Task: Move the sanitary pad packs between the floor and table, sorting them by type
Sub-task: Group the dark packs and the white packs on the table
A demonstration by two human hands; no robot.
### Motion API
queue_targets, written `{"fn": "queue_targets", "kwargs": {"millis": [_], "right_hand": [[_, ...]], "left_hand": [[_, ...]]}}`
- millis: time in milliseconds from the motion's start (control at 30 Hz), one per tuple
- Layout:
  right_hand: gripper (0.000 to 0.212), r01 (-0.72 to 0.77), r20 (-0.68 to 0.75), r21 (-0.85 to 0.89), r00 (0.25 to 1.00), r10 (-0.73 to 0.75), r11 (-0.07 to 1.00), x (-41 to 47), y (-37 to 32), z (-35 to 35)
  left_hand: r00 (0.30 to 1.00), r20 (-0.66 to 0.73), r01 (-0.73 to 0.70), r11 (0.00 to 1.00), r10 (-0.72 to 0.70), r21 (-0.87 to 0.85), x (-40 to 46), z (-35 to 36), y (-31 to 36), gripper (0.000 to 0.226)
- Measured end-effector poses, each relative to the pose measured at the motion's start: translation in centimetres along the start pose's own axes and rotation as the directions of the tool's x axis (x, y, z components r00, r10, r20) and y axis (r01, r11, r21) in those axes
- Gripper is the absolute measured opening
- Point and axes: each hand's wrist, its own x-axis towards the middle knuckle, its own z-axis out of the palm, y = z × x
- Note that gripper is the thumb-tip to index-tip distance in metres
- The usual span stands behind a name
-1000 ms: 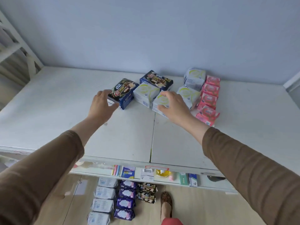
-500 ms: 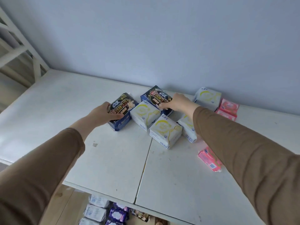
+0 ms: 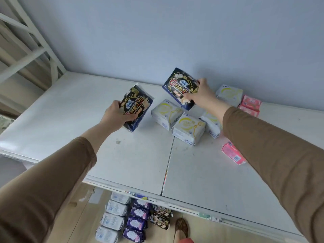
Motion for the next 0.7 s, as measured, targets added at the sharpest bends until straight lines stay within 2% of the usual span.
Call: {"fn": "queue_targets", "kwargs": {"millis": [67,167,400,567,700], "right_hand": [[0.063,0.042,-0.032,-0.007,0.999,-0.042,0.999,-3.2,-1.3,-0.6],[0.057,0.062,-0.057,0.072,0.997,-0.057,0.995,-10.0,-3.4,-0.9],[0.038,0.011,-0.051,0.235,0.999,0.001,0.972,-28.1,-3.8,1.9],[0.043,-0.155,0.108,0.351,0.986,0.124,0.923,-39.1,0.3,4.3],[0.048,-0.279,0.277,0.297,0.94,0.197,0.913,-45.3,5.4,6.7]], "left_hand": [[0.998,-0.006,-0.068,0.995,0.068,-0.068,-1.9,-1.2,-0.7,0.067],[0.987,0.012,-0.16,0.978,0.163,-0.134,-5.8,-3.1,-1.6,0.061],[0.939,0.151,-0.261,0.926,0.309,-0.273,-17.4,-5.4,-6.6,0.049],[0.894,0.319,-0.202,0.919,0.314,-0.339,-25.1,-3.9,-12.9,0.043],[0.854,0.431,-0.21,0.95,0.293,-0.23,-29.6,-0.2,-18.3,0.044]]}}
